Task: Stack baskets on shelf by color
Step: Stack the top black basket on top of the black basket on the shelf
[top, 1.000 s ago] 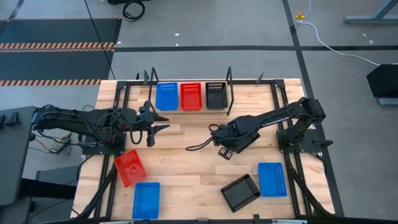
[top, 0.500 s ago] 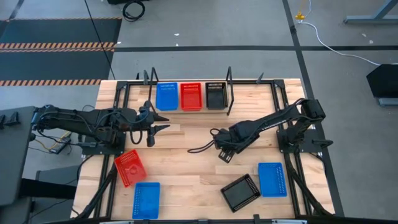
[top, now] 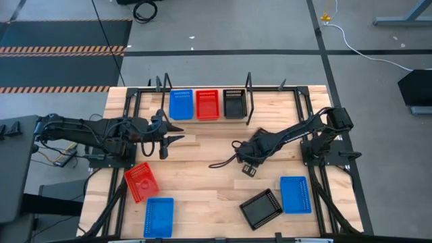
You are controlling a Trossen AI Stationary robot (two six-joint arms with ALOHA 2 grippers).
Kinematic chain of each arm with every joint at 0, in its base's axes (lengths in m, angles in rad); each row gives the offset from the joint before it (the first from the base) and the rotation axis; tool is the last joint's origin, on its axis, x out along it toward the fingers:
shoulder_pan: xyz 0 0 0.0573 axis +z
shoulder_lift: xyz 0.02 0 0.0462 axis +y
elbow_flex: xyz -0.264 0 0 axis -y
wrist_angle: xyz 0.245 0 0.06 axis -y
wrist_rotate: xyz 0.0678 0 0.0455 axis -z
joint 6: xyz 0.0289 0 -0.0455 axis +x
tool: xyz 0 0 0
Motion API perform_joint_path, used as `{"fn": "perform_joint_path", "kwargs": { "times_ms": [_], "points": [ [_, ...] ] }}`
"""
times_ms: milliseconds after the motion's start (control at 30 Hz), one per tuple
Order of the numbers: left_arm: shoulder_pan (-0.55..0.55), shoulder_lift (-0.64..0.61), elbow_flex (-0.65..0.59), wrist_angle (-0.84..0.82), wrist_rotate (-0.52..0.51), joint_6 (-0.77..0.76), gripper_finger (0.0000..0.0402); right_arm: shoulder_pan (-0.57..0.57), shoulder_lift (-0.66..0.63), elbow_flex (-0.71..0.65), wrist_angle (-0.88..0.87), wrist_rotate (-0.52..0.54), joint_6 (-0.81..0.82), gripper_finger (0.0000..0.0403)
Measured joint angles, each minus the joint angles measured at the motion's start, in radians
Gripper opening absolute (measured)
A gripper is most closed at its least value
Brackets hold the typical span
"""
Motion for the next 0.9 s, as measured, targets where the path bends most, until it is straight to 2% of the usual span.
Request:
{"fn": "perform_joint_path", "kwargs": {
  "times_ms": [100, 267, 400, 500, 667, 900],
  "points": [
    [0.0, 0.0, 0.0, 0.0, 0.0, 0.0, 0.0117, 0.0, 0.0, 0.01, 0.003, -0.025, -0.003, 0.0012],
    [0.0, 0.0, 0.0, 0.0, 0.0, 0.0, 0.0117, 0.02, 0.0, 0.082, 0.01, -0.086, 0.033, 0.0023],
    [0.0, 0.0, 0.0, 0.0, 0.0, 0.001, 0.0117, 0.042, 0.0, 0.178, 0.033, -0.16, 0.065, 0.001],
    [0.0, 0.0, 0.0, 0.0, 0.0, 0.001, 0.0117, 0.06, 0.0, 0.266, 0.036, -0.174, 0.052, 0.0008],
    [0.0, 0.0, 0.0, 0.0, 0.0, 0.001, 0.0117, 0.072, 0.0, 0.398, 0.03, -0.088, -0.082, 0.0012],
    [0.0, 0.0, 0.0, 0.0, 0.0, 0.0, 0.0117, 0.038, 0.0, 0.517, -0.008, 0.026, -0.4, 0.0008]
  ]
}}
